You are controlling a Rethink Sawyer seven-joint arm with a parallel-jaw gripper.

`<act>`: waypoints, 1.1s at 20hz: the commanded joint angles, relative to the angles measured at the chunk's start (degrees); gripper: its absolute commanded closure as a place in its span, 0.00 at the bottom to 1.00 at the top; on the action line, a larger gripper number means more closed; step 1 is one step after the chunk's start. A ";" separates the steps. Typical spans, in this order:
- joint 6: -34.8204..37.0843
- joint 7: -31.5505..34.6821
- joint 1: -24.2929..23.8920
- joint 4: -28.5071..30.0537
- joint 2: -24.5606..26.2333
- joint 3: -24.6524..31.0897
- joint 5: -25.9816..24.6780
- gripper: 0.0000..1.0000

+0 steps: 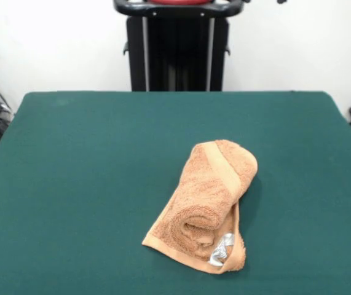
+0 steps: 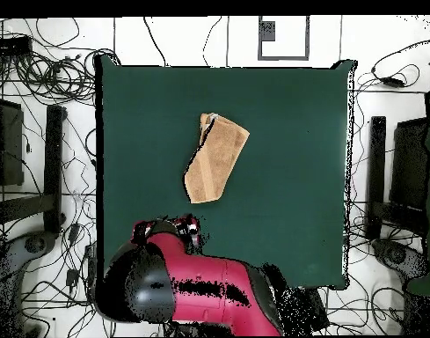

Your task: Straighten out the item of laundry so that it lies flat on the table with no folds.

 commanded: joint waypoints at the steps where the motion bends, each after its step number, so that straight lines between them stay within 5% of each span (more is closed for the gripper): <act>1: 6.77 10.86 -0.65 -5.15 5.17 -0.53 -1.12 0.00; 9: 8.09 10.75 -1.24 -7.89 5.01 -0.77 -0.11 0.00; 22: -7.35 11.61 -1.56 3.68 5.26 -0.35 0.46 0.00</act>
